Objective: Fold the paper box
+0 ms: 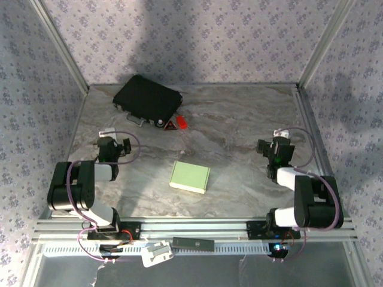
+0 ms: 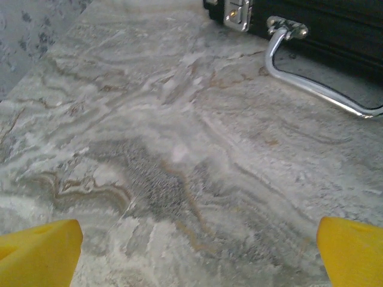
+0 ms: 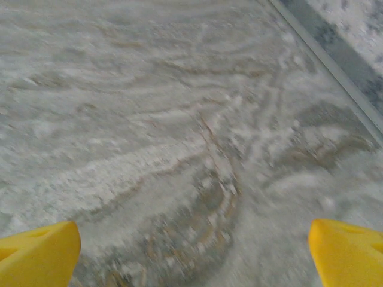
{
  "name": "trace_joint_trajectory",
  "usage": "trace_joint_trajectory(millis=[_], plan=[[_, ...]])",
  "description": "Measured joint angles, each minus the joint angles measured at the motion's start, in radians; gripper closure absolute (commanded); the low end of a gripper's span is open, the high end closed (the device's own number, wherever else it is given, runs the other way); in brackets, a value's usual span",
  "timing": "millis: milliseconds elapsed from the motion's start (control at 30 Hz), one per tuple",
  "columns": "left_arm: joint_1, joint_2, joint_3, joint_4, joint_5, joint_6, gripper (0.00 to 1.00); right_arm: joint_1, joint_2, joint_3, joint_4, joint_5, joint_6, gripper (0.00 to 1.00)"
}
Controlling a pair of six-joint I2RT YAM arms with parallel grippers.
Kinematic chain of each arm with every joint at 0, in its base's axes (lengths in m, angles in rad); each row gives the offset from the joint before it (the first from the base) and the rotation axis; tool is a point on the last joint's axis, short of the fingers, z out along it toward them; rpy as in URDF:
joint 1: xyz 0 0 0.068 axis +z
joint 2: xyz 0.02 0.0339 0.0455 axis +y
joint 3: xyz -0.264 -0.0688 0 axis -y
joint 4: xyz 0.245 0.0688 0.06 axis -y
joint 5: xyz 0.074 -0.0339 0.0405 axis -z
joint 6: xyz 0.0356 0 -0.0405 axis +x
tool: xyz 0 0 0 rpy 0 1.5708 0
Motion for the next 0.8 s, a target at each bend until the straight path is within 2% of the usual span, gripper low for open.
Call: trace_joint_trajectory(millis=[133,267,800], plan=[[0.001,0.000,-0.004,0.043,0.016,-0.008,0.00,0.030,0.106,-0.017,0.167,-0.082,-0.057,0.01],[0.001,0.000,-0.004,0.068,0.023,-0.011,0.00,0.021,0.133,-0.009,0.172,-0.132,-0.070,0.01],[0.001,0.000,-0.004,0.074,0.029,-0.012,0.00,0.017,0.133,0.008,0.181,-0.137,-0.070,0.01]])
